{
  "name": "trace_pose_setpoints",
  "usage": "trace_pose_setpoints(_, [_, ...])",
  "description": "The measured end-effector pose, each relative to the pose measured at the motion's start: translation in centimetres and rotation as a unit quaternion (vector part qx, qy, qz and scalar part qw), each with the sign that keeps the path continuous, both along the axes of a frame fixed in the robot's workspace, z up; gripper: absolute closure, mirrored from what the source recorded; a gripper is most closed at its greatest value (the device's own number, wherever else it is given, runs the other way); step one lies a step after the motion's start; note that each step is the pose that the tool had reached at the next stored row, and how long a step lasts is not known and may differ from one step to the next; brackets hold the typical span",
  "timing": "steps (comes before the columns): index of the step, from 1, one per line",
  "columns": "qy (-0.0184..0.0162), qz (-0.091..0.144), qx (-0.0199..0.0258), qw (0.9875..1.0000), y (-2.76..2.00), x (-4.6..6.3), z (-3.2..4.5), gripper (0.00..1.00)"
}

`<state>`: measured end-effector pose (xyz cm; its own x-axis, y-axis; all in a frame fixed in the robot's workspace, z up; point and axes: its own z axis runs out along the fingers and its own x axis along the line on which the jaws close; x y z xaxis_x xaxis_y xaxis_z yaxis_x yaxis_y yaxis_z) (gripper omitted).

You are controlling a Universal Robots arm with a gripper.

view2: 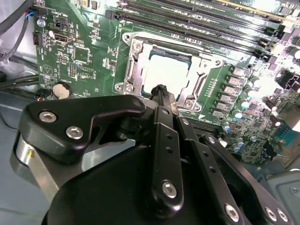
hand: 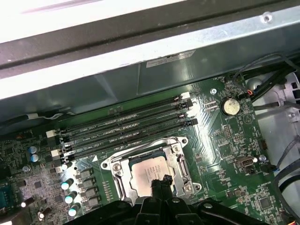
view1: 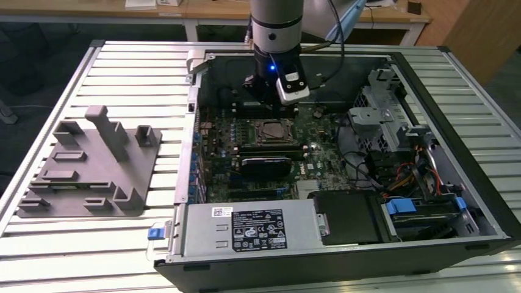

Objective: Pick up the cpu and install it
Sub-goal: 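Install the second cpu locking lever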

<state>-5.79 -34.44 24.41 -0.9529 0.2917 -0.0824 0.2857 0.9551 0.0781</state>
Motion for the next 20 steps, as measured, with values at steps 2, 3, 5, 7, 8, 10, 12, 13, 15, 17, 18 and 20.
trace_pose_setpoints(2, [0.0018,0.0,-0.0003,1.0,0.0,0.1,0.0,0.89])
trace_pose_setpoints(3, [0.0037,0.0,-0.0006,1.0,-0.01,0.1,-0.01,0.89])
trace_pose_setpoints(5, [0.0081,0.0,-0.0013,1.0,-0.08,0.2,-0.01,0.89])
trace_pose_setpoints(7, [0.0119,0.0,-0.0015,0.9999,-0.22,0.4,-0.02,0.89])
trace_pose_setpoints(8, [0.0137,0.0,-0.0015,0.9999,-0.32,0.4,-0.03,0.89])
trace_pose_setpoints(10, [0.0157,0.0,-0.0015,0.9999,-0.67,0.5,-0.04,0.89])
trace_pose_setpoints(12, [0.0161,0.0,-0.0014,0.9999,-1.17,0.5,-0.06,0.89])
trace_pose_setpoints(13, [0.0164,0.0,-0.0015,0.9999,-1.43,0.5,-0.05,0.89])
trace_pose_setpoints(15, [0.0167,0.0,-0.0014,0.9999,-1.97,0.6,-0.07,0.89])
trace_pose_setpoints(17, [0.017,0.0,-0.0015,0.9999,-2.44,0.6,-0.08,0.89])
trace_pose_setpoints(18, [0.0171,0.0,-0.0015,0.9999,-2.65,0.6,-0.08,0.89])
trace_pose_setpoints(20, [0.0172,0.0,-0.0014,0.9999,-3.06,0.6,-0.1,0.89])
